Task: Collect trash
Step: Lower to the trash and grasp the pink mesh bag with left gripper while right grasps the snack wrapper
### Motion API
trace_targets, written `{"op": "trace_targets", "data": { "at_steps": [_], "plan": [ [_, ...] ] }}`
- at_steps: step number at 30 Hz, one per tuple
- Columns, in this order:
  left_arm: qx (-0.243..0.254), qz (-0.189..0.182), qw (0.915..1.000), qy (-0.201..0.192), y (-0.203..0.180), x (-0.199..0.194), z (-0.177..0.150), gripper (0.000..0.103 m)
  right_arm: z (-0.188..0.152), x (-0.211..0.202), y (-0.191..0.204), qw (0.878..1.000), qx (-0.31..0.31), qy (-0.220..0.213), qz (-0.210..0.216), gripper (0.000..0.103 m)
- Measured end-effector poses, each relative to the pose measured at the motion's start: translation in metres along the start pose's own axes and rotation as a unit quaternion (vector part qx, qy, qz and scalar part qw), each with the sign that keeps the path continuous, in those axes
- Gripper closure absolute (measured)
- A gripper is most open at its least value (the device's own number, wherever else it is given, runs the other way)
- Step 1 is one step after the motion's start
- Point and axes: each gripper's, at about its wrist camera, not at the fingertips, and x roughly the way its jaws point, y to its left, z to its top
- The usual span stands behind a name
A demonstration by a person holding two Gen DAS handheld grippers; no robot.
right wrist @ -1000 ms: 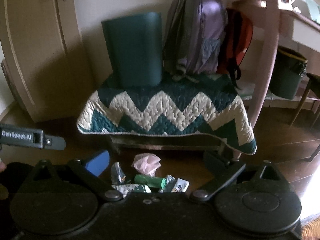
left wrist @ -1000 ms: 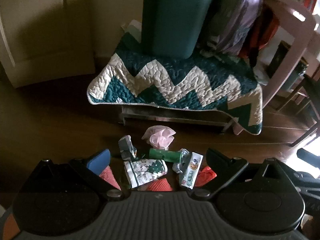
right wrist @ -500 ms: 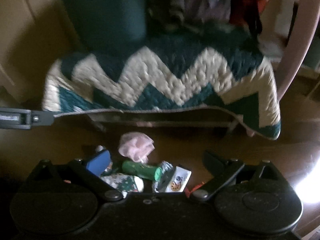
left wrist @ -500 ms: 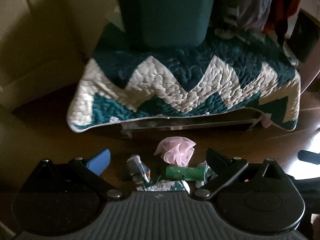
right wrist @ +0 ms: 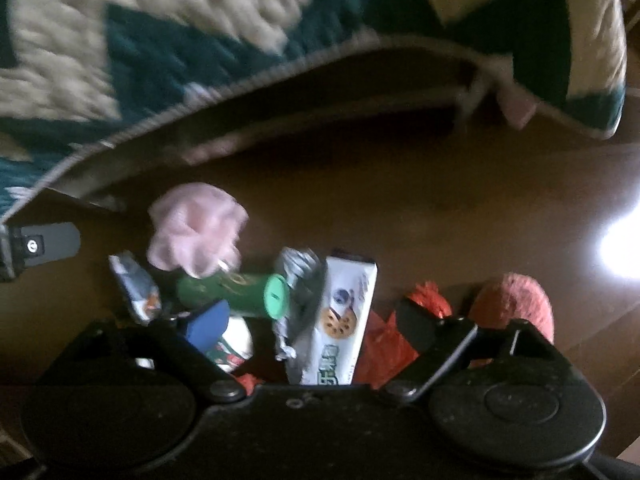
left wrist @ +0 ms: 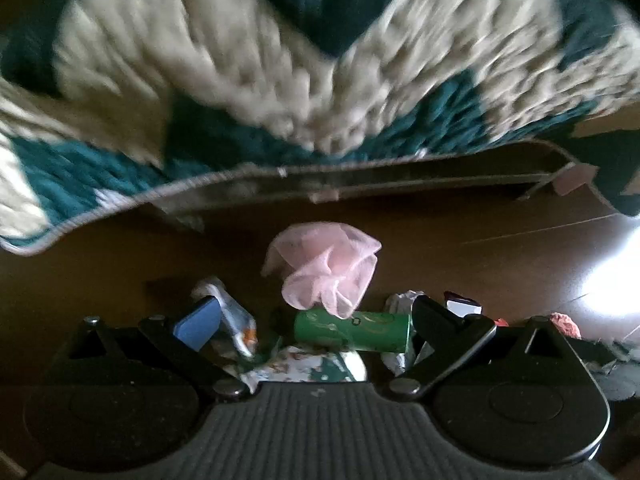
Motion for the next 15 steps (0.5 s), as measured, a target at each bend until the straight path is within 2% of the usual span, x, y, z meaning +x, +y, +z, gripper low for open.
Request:
{"op": "trace_targets", "data": {
  "at_steps": [4,10,15],
  "plan": [
    [-0.007,0.005,0.9998,0.02,0.001,0.045,0.003,0.0,0.006,0.04,-0.007,0.999,0.014,0.03,0.003,0.018],
    [-0.035,0.007,0.9988,0.034,0.01,0.098,0.006,0.0,0.001,0.088,-0.006,0.998,-0.02,0.053,0.005,0.018],
    [-0.036,0.014,0.9982,0.046,0.006,0.136,0.012,0.0,-0.007,0.121,-0.008,0.997,-0.017,0.07,0.005,0.018]
  ]
}}
